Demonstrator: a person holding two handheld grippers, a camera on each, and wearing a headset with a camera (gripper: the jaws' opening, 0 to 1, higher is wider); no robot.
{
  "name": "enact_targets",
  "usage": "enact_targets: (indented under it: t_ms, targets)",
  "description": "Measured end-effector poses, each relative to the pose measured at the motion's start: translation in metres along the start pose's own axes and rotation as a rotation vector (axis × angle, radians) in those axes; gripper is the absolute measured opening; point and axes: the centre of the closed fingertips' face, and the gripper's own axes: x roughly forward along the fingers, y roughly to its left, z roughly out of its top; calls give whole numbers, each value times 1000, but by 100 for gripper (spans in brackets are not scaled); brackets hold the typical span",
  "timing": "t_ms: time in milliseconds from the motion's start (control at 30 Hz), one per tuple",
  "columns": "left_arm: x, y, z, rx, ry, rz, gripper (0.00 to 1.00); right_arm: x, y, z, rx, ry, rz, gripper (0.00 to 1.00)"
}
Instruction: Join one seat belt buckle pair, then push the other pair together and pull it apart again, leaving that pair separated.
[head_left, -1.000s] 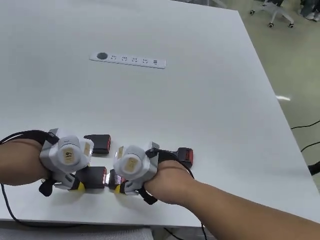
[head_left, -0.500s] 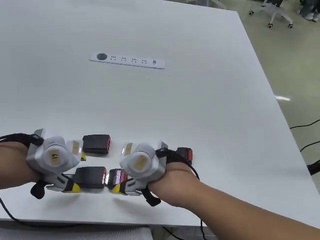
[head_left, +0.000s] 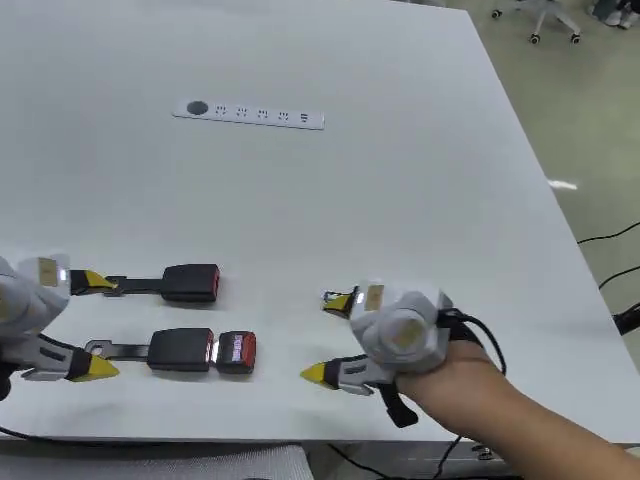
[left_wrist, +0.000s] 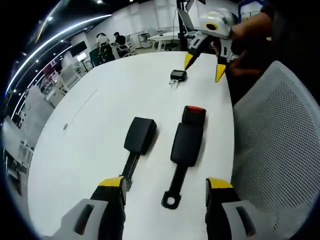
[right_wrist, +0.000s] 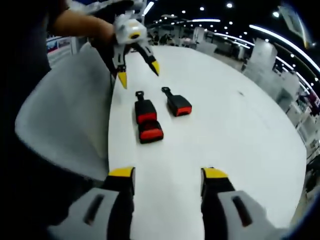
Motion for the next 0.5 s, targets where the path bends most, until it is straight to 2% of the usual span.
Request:
enact_targets:
  t_ms: [67,167,233,267,400,500]
  targets:
    - [-8,3,-4,-9,-12,18,69,-12,-3,-8,6,11,-14,55]
    - [-20,8,-12,-23,-24,49,75,-27,-10,-17,40,3,-54,63]
    - [-27,10,-17,-52,-34,65,78,-37,-14,-20,49,2,-81,67]
    - [-32,10,-17,-70,-52,72,79,-42,-17,-20,64,-7,-98,69]
    - [-42,14,-24,-104,-77,105,89,-54,-22,-24,83,-17,-139,79]
    - [-47,13,-26,-144,-98,115,98,-61,-25,-28,92,-24,-168,82]
